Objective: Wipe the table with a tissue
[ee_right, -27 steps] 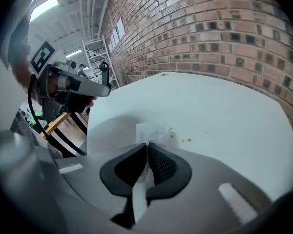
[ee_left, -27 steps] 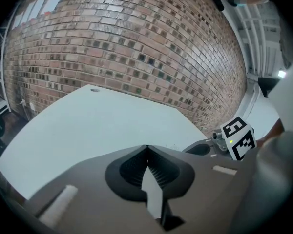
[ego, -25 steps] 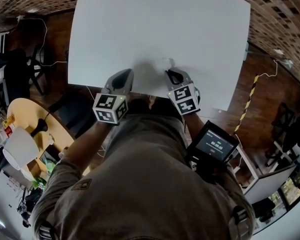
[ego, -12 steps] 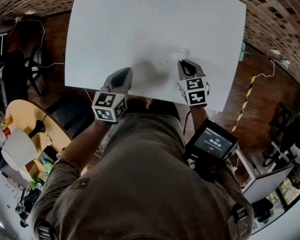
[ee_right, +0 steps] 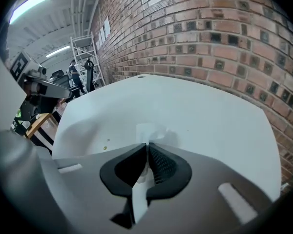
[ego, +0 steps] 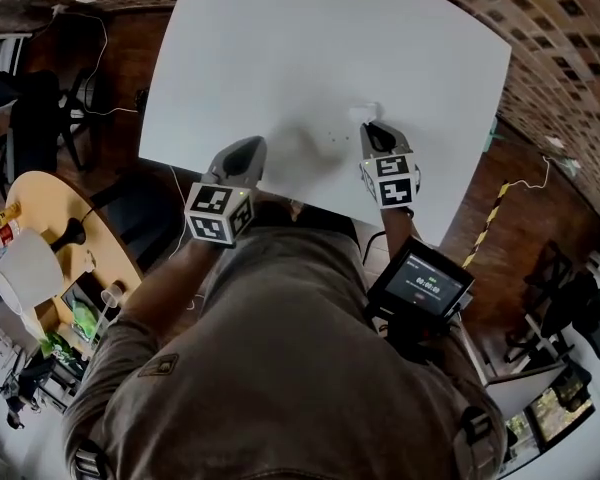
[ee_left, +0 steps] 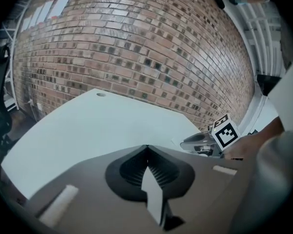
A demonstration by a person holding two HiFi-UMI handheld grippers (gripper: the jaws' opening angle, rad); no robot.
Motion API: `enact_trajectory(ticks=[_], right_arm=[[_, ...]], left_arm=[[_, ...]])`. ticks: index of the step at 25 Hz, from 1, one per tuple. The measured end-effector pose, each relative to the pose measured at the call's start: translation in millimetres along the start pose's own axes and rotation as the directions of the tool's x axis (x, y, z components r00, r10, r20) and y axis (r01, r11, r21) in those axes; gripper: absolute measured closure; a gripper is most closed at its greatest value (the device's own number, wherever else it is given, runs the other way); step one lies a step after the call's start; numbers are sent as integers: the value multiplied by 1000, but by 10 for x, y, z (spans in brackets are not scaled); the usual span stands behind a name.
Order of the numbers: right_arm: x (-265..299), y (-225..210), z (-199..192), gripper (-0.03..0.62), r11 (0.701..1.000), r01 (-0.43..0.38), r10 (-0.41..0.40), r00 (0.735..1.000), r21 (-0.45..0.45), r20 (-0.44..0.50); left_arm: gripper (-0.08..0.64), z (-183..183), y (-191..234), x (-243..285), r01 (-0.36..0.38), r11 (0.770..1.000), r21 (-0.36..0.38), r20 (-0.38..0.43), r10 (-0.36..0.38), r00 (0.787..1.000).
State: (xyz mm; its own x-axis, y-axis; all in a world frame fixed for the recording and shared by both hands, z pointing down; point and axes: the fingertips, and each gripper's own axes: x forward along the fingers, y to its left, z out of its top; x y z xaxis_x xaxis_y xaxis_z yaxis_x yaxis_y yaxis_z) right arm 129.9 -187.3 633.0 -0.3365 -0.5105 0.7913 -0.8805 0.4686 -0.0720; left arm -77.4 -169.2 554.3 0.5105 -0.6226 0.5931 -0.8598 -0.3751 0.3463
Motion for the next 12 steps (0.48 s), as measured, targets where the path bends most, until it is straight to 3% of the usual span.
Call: enact_trajectory(ticks=[12], right_arm=[[-52,533,-68,565,997,-75,75,997,-35,-14]], left_arm=[[558,-71,-2,-68,18,1000,-10,4,-18,1000]])
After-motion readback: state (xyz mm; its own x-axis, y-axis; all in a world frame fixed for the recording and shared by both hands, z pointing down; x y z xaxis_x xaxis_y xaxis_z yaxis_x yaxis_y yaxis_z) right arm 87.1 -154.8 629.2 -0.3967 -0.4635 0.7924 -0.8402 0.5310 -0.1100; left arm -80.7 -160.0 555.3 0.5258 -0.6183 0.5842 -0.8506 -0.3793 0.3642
